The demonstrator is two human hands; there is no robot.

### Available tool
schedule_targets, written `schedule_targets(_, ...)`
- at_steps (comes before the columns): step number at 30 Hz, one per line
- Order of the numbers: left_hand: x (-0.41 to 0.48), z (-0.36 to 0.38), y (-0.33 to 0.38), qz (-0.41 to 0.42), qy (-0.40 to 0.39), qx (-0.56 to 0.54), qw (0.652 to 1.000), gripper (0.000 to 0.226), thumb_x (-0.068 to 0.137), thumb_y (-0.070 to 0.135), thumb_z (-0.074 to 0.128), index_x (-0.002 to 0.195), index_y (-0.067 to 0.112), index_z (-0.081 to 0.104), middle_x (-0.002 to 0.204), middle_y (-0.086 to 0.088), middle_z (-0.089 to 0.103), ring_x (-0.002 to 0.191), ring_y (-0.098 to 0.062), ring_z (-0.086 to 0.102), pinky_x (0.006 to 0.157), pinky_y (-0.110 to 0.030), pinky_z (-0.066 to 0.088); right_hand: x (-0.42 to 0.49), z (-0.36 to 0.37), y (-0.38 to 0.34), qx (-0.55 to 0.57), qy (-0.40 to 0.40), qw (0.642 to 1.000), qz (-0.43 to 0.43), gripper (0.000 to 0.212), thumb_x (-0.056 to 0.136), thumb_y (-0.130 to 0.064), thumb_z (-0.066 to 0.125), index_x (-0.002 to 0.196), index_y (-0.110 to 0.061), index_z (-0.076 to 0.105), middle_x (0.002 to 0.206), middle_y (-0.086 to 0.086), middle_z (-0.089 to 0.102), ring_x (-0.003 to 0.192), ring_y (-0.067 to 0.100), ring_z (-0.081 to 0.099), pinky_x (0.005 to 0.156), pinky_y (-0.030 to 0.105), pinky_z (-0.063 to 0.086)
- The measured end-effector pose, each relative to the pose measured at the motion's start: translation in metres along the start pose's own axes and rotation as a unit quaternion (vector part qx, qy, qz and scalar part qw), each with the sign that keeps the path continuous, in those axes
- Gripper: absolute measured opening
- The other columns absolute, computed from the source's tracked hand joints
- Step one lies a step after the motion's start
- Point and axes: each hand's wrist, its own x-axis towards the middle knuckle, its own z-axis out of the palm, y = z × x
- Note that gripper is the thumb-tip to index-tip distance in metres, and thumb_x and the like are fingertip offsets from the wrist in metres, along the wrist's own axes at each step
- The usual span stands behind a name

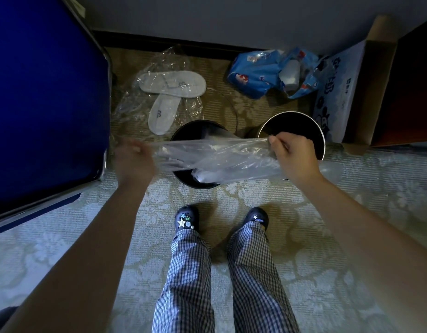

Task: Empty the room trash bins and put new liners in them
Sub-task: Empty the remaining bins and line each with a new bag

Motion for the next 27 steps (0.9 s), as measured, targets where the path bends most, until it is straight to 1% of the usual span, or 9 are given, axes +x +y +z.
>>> schedule_targets(3, 0.009, -0.003, -0.006, -0.027, 0.013, 0.008, 1.000, 0.022, 0.093, 0.013, 0.053, 0.112, 0.004, 0.058, 0.113, -0.019, 0.062, 0.102, -0.036, 0.062, 0.086, -0.044, 0.053, 0.000, -0.002, -0.004, -0.033, -0.041, 0.997, -0.051, 0.029, 0.096, -0.025, 0.053, 0.073, -0.008, 0.060, 0.055, 0.001, 0.051, 0.054, 0.018, 0.049, 0.057, 0.035, 0.040)
schedule_targets(7, 0.006, -0.014, -0.007, 0.090, 0.030, 0.090, 0.991, 0.027, 0.098, 0.010, 0.038, 0.111, -0.002, 0.059, 0.104, -0.031, 0.062, 0.097, -0.045, 0.058, 0.082, -0.046, 0.049, 0.003, -0.007, -0.007, -0.077, -0.085, 0.987, -0.112, 0.028, 0.092, -0.030, 0.060, 0.070, -0.015, 0.051, 0.049, -0.010, 0.037, 0.050, 0.013, 0.041, 0.055, 0.034, 0.039)
schedule_targets(11, 0.006, -0.029, -0.009, 0.123, 0.007, 0.105, 0.987, 0.023, 0.096, 0.012, 0.046, 0.109, 0.000, 0.062, 0.099, -0.031, 0.063, 0.093, -0.046, 0.059, 0.083, -0.046, 0.048, 0.006, -0.013, 0.002, -0.121, -0.065, 0.984, -0.115, 0.021, 0.092, -0.028, 0.060, 0.081, -0.011, 0.062, 0.054, -0.003, 0.052, 0.057, 0.021, 0.055, 0.059, 0.034, 0.046)
schedule_targets(15, 0.001, -0.028, 0.001, 0.003, 0.002, -0.018, 1.000, 0.029, 0.098, 0.011, 0.040, 0.112, -0.001, 0.062, 0.089, -0.020, 0.066, 0.091, -0.035, 0.065, 0.077, -0.037, 0.050, 0.004, -0.010, 0.006, -0.130, -0.034, 0.985, -0.106, 0.022, 0.092, -0.027, 0.059, 0.084, -0.008, 0.062, 0.066, 0.010, 0.063, 0.064, 0.030, 0.060, 0.059, 0.034, 0.044)
schedule_targets(18, 0.000, -0.020, 0.011, -0.121, -0.066, -0.211, 0.968, 0.031, 0.100, 0.014, 0.035, 0.116, 0.007, 0.061, 0.066, -0.001, 0.061, 0.051, -0.004, 0.062, 0.054, -0.020, 0.053, 0.002, -0.009, -0.001, -0.080, -0.022, 0.993, -0.082, 0.018, 0.094, -0.023, 0.057, 0.085, -0.007, 0.061, 0.065, 0.002, 0.058, 0.062, 0.019, 0.056, 0.057, 0.028, 0.038)
schedule_targets(20, -0.008, -0.016, 0.021, -0.077, -0.132, -0.284, 0.947, 0.031, 0.100, 0.016, 0.036, 0.101, 0.019, 0.067, 0.084, -0.001, 0.064, 0.073, -0.006, 0.064, 0.071, -0.024, 0.054, 0.001, -0.009, -0.010, -0.016, -0.017, 0.998, -0.066, 0.014, 0.094, -0.019, 0.056, 0.082, -0.012, 0.057, 0.061, -0.011, 0.050, 0.057, 0.002, 0.048, 0.054, 0.019, 0.034)
schedule_targets(22, -0.018, -0.012, 0.030, 0.005, -0.187, -0.281, 0.941, 0.034, 0.100, 0.015, 0.037, 0.092, 0.030, 0.067, 0.100, 0.002, 0.067, 0.096, -0.013, 0.063, 0.088, -0.031, 0.052, 0.002, -0.007, -0.023, 0.040, -0.024, 0.997, -0.067, 0.015, 0.094, -0.016, 0.055, 0.080, -0.016, 0.051, 0.057, -0.013, 0.045, 0.054, -0.004, 0.047, 0.052, 0.011, 0.031)
schedule_targets(25, -0.030, -0.004, 0.045, 0.071, -0.235, -0.278, 0.929, 0.042, 0.100, 0.010, 0.038, 0.082, 0.035, 0.066, 0.088, 0.021, 0.068, 0.090, 0.002, 0.063, 0.080, -0.019, 0.052, 0.003, -0.001, -0.043, 0.098, -0.051, 0.990, -0.089, 0.017, 0.094, -0.013, 0.055, 0.079, -0.017, 0.048, 0.055, -0.012, 0.042, 0.051, -0.002, 0.044, 0.052, 0.012, 0.031)
schedule_targets(27, -0.037, 0.006, 0.057, 0.060, -0.271, -0.307, 0.910, 0.036, 0.101, 0.025, 0.036, 0.085, 0.032, 0.068, 0.094, 0.012, 0.070, 0.095, -0.005, 0.063, 0.078, -0.023, 0.052, 0.004, 0.004, -0.054, 0.117, -0.072, 0.985, -0.107, 0.018, 0.094, -0.011, 0.055, 0.079, -0.017, 0.047, 0.055, -0.011, 0.039, 0.050, 0.001, 0.040, 0.052, 0.016, 0.030)
